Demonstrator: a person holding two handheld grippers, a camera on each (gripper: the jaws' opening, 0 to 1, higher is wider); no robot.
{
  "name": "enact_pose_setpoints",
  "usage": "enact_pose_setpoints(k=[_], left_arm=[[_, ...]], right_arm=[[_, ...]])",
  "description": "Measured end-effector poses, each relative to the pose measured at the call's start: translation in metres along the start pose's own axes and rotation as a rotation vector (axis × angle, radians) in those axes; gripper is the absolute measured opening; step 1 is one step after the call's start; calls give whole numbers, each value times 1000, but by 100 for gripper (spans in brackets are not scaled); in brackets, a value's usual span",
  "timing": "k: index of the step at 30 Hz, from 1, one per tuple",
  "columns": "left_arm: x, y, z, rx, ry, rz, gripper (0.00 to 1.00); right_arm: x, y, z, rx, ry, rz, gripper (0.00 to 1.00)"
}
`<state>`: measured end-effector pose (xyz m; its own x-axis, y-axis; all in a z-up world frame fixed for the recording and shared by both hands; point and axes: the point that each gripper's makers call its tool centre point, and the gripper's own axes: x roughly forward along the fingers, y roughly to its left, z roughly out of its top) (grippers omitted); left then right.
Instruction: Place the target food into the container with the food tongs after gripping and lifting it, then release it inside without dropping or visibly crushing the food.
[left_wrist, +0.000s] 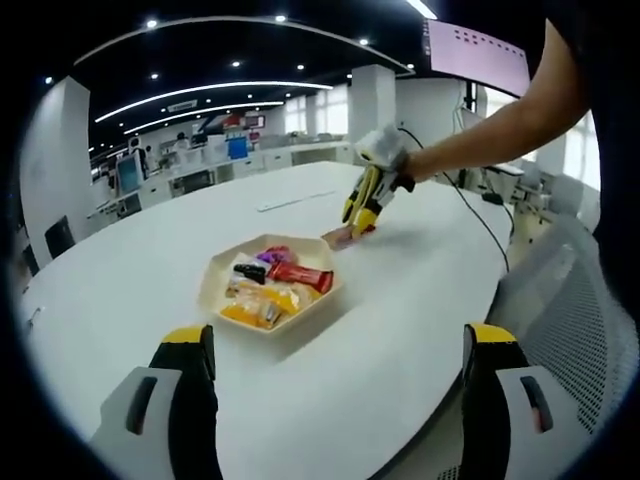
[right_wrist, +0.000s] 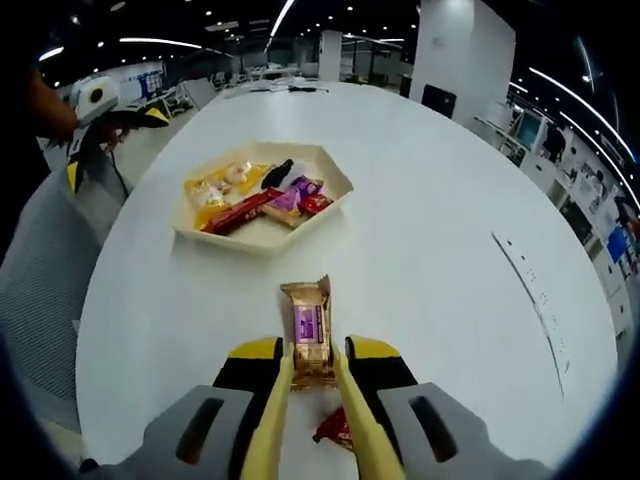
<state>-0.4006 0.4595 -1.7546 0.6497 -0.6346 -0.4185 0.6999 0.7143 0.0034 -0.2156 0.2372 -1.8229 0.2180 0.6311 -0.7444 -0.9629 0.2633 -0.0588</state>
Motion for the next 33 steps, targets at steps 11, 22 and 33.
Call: enact_pose_setpoints(k=[11,22,33], left_arm=[[-10,18,12,-127,-71,46,99],[-14,7,4,-16,-21,2,100],[-6,3,-3,0,-17,3,99]], right_arm=[[-21,-5,14,55,8,-43,24],[-54,-20,41,81,-4,-93,24],[-71,-23,60,79,-3,-119,24]])
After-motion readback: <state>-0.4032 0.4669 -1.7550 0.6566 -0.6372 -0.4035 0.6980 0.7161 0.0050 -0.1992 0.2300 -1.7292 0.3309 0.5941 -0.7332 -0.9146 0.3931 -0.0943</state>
